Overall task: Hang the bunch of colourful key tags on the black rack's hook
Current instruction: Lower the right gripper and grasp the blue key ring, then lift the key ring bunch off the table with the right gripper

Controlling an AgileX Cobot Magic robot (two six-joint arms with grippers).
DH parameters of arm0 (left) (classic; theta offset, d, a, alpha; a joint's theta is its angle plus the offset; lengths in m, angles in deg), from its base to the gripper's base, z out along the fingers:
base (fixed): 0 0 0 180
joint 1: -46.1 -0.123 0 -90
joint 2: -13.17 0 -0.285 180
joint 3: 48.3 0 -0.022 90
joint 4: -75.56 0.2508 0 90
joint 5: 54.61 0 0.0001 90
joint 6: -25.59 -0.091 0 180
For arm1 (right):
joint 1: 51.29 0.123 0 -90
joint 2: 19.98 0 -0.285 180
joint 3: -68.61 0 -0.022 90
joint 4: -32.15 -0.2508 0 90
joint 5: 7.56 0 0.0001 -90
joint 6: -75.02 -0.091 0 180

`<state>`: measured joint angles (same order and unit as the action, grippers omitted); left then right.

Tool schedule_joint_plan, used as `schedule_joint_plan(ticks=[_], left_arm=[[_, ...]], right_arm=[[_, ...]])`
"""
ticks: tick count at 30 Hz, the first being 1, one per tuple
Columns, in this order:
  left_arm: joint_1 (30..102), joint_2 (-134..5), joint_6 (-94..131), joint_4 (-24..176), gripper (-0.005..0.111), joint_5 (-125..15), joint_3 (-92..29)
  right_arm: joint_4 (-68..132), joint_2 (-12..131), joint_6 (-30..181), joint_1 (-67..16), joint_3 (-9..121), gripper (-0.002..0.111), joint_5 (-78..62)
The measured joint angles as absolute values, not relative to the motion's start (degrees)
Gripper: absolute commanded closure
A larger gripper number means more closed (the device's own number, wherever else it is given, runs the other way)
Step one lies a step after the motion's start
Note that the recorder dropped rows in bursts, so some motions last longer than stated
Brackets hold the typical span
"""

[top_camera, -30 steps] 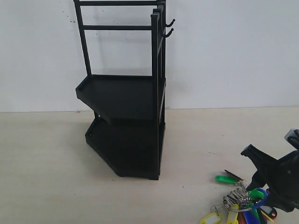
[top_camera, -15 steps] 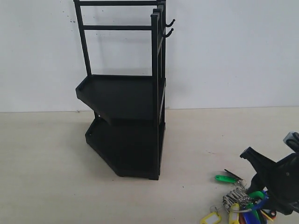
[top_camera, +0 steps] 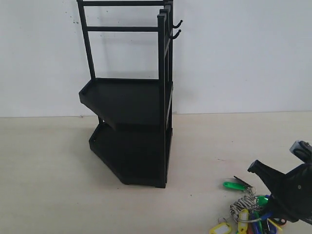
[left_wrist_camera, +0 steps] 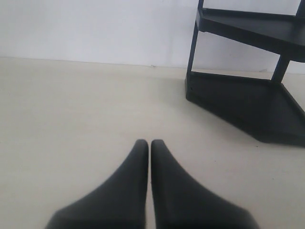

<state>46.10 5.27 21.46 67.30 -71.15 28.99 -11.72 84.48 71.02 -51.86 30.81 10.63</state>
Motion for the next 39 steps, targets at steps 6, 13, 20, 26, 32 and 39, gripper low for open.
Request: schedule_joint_plan(ticks=[6, 13, 20, 26, 32, 39], left_arm=[[46.10, 5.27, 21.46, 67.30, 0.102, -71.15, 28.99], [46.10, 5.27, 21.46, 67.30, 0.102, -71.15, 28.99], [46.10, 5.27, 21.46, 67.30, 0.102, -71.15, 28.99], [46.10, 5.27, 21.46, 67.30, 0.102, -71.15, 28.99], [46.10, 5.27, 21.46, 67.30, 0.102, -71.15, 28.99], [46.10, 5.27, 21.46, 67.30, 0.102, -71.15, 28.99]], right_arm=[[-11.72, 81.83, 79.94, -51.86, 30.81, 0.108, 11.12], [-11.35, 72.41, 94.48, -51.86, 30.81, 0.108, 10.80], [-11.35, 62.59, 97.93, -51.86, 30.81, 0.108, 7.69], [-11.35, 54.22, 99.94, -51.86, 30.81, 0.108, 5.88], [-11.25, 47.53, 101.92, -51.86, 30.81, 0.108, 4.54], [-11.53, 40.11, 102.61, -51.86, 30.81, 0.108, 5.70]])
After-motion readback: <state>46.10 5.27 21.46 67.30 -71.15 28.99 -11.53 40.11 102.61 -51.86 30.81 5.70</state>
